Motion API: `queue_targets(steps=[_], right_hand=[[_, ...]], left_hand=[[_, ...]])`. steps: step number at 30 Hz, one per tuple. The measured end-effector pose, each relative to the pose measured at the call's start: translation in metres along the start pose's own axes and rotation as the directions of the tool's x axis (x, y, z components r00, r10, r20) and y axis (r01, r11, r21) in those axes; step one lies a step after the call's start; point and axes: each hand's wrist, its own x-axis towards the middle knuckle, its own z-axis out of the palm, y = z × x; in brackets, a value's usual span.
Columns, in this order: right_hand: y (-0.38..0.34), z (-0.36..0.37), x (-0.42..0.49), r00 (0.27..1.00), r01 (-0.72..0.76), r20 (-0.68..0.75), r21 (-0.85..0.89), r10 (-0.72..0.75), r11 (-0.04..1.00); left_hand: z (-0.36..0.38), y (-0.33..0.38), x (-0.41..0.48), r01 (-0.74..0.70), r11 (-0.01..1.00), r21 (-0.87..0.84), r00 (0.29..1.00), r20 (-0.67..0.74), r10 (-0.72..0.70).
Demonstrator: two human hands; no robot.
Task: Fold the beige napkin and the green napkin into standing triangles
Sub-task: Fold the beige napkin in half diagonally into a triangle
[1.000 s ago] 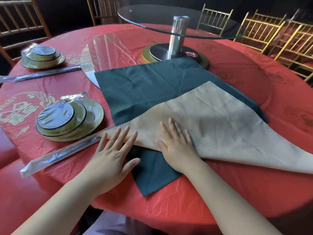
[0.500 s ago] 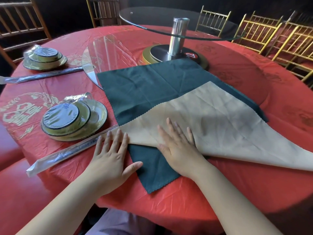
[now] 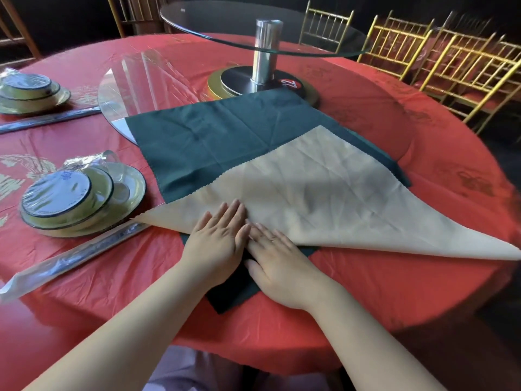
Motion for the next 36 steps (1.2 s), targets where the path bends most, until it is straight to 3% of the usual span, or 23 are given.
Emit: queue_targets(steps=[5,11,14,17,19,21,25,36], right_hand=[[0.019,0.001,-0.018,0.998,-0.056,0.002,-0.069,0.057,0.996],[0.080,-0.015,-0.076,0.962,-0.272,0.007,-0.118,0.274,0.955],[0.091,-0.016,-0.088,0.957,-0.290,0.001,-0.110,0.291,0.951],[0.092,-0.015,-0.086,0.961,-0.278,-0.013,-0.088,0.278,0.957],[0.092,-0.016,-0.085,0.958,-0.285,-0.038,-0.064,0.283,0.956],[0.094,-0.016,-0.084,0.950,-0.311,-0.048,-0.047,0.309,0.949],[0.103,-0.019,-0.093,0.951,-0.308,-0.032,-0.077,0.307,0.948],[0.169,-0.033,-0.143,0.909,-0.416,-0.017,-0.074,0.415,0.907]], left_hand=[[0.002,0.000,0.001,0.011,0.997,0.076,0.999,0.030,-0.013],[-0.003,0.004,0.002,0.037,0.991,0.132,0.993,0.108,-0.052],[-0.009,0.023,0.009,0.078,0.982,0.174,0.985,0.141,-0.103],[-0.006,0.065,0.026,-0.097,0.993,0.072,0.991,0.097,0.090],[0.004,0.096,0.037,-0.276,0.959,-0.061,0.956,0.084,0.280],[0.018,0.117,0.043,-0.341,0.933,-0.113,0.930,0.104,0.353],[0.039,0.123,0.045,-0.336,0.942,0.010,0.936,0.118,0.333],[0.023,0.150,0.049,-0.293,0.950,0.103,0.942,0.198,0.269]])
